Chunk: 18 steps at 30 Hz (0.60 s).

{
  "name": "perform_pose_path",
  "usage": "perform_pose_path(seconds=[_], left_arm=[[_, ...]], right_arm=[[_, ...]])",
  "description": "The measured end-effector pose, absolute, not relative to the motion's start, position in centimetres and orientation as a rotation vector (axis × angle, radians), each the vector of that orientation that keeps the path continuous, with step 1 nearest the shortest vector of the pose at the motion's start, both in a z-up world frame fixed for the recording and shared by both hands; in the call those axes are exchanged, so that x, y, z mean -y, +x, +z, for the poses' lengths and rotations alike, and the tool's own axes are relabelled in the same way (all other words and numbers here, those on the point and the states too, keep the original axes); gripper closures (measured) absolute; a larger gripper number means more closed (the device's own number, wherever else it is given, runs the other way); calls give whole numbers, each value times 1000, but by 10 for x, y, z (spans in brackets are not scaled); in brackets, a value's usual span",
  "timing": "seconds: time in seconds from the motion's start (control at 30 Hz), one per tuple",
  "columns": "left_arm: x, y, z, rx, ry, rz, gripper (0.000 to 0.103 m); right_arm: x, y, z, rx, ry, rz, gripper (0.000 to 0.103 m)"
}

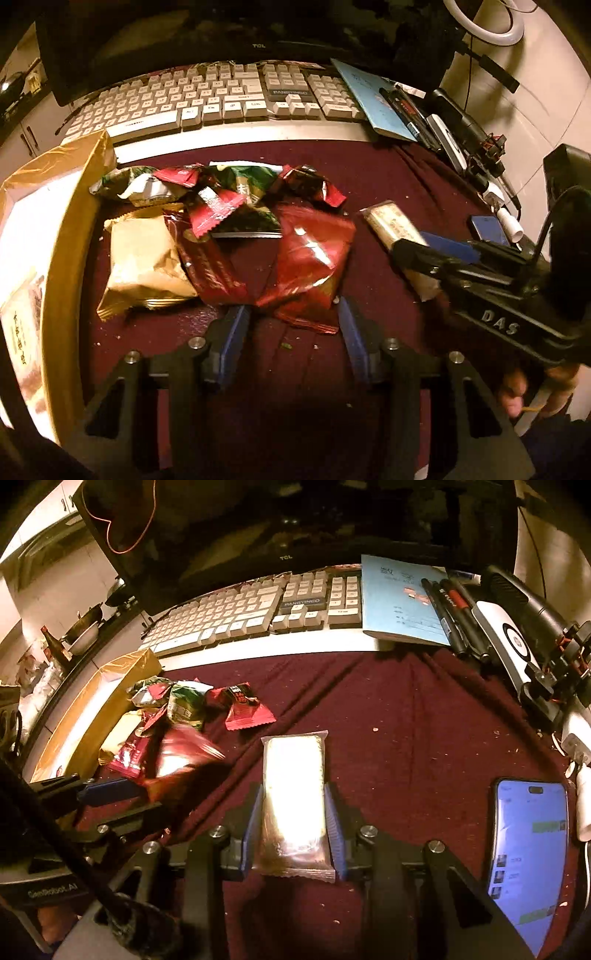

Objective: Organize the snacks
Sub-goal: 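Grasp the clear wrapped biscuit with the right gripper while the left gripper grasps a red bag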

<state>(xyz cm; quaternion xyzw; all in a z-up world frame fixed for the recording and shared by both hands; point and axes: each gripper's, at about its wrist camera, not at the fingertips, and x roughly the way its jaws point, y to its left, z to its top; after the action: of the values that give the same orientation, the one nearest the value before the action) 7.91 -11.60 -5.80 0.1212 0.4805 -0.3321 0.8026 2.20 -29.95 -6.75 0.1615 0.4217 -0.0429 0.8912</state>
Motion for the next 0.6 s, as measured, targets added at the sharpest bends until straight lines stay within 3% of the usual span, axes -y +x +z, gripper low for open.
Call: perform_pose_path(seconds=[0.1,0.6], left_arm=[[118,83,-58,-1016,264,-643,43],[152,65,-38,-811,503,-637,36]], right_arm=[[301,22,-69,-852,373,-78,70],[306,16,-68,-794,410,-71,71]])
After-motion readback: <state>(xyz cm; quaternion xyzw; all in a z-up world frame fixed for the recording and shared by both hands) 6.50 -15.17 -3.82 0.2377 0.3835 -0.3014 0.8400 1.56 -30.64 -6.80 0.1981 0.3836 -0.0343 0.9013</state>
